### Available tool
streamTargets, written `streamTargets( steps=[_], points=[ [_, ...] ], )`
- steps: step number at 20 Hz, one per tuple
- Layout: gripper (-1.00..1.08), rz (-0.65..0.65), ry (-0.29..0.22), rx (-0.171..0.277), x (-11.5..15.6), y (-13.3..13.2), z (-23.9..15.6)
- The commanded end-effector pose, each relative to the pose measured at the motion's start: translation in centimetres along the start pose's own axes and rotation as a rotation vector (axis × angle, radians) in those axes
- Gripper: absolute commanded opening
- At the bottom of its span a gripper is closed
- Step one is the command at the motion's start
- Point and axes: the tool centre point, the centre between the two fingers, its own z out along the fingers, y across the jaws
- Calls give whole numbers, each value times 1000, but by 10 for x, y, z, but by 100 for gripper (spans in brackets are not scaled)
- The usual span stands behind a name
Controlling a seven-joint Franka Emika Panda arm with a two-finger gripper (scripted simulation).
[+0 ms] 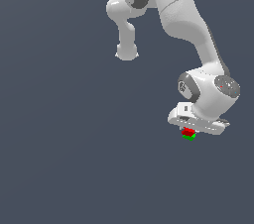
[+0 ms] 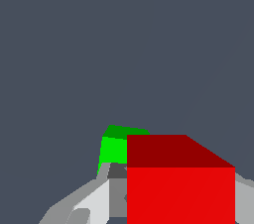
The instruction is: Stack the red cube on top of the green cube.
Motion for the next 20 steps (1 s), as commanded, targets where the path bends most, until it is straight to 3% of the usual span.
streamTargets(
  steps=[1, 10, 11, 20],
  points=[
    [-100, 2, 2, 0, -3, -12, 3],
    [-100, 2, 1, 0, -5, -21, 6],
    [100, 2, 1, 0, -5, -21, 6],
    [100, 2, 1, 0, -5, -21, 6]
  ],
)
